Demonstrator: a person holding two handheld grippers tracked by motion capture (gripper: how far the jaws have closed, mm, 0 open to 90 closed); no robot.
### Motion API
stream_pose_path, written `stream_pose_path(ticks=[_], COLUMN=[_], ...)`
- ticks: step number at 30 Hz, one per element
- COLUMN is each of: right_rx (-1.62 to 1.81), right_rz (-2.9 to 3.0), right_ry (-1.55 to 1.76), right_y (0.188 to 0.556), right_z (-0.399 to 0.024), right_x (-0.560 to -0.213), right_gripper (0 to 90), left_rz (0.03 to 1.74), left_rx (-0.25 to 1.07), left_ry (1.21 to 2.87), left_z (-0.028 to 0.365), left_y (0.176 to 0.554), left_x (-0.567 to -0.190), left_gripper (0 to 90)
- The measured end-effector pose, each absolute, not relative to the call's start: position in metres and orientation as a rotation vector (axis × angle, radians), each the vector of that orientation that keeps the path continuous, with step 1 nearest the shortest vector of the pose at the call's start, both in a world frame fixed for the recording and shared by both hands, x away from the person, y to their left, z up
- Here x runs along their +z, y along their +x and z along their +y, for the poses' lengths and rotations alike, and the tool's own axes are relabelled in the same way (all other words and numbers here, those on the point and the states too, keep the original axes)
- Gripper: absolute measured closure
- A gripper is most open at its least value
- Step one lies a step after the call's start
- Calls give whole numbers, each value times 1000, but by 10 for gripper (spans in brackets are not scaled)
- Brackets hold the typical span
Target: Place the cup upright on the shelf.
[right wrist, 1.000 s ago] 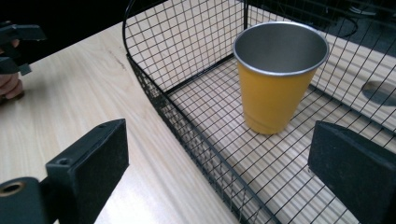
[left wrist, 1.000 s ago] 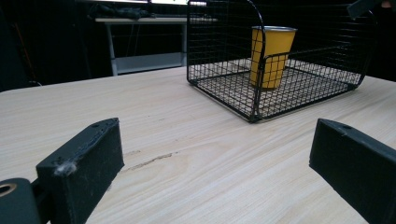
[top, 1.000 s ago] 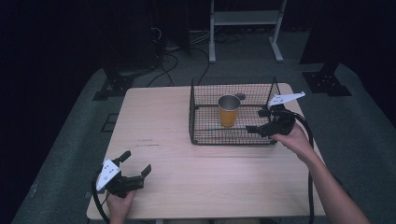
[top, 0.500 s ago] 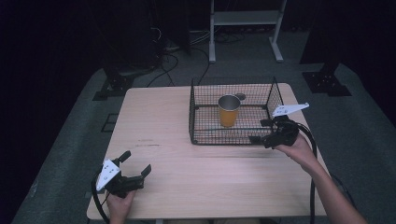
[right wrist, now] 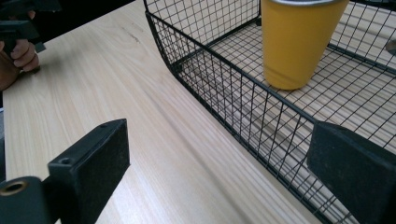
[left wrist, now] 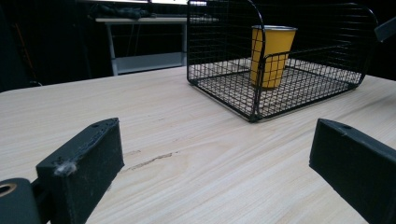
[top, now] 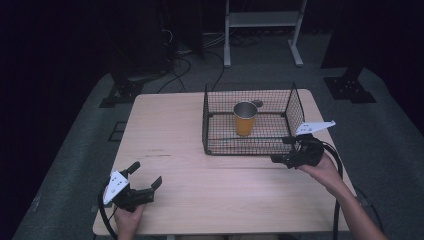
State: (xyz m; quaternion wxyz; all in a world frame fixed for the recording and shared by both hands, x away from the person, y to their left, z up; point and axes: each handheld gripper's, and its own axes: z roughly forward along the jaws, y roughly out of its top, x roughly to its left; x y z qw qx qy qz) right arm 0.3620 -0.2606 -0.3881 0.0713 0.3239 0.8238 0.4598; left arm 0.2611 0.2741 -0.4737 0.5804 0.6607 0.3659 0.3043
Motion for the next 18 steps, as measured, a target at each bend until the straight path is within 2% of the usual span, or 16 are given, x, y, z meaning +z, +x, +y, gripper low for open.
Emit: stream_pose_path(ticks=[18], right_rx=[1397], right_rz=[2461], right_ry=[980], right_y=[340], right_z=[-270], right_x=[-398], right_gripper=[54], left_rz=[854], left_rx=[716], left_ry=[1550], left_z=[274], left_y=[261], left_x=[-474], left_gripper=[22])
